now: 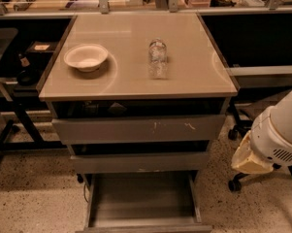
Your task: Close bottom drawer
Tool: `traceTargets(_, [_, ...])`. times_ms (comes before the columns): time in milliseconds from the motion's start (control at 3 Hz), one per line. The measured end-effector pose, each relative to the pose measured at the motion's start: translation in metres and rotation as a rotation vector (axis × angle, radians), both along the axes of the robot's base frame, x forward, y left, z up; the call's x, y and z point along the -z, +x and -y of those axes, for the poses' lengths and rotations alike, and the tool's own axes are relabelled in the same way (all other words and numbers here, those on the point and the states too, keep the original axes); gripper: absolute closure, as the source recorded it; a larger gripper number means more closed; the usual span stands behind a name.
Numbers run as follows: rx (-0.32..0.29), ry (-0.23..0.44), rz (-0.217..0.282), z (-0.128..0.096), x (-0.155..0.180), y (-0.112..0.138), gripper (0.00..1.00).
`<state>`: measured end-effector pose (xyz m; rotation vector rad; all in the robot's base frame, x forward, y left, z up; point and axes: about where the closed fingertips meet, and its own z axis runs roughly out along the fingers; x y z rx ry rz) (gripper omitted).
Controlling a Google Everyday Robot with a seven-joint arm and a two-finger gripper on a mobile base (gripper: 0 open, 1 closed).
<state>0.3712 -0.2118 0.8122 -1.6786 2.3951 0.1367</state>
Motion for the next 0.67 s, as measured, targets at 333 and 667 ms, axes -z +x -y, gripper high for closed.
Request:
traceTargets(333, [0.0, 0.0, 0.0, 0.0, 0.0, 0.0, 1.0])
traceTargets(667, [-0.001, 0.015, 0.004, -0.001, 0.0031, -0.0017, 1.0])
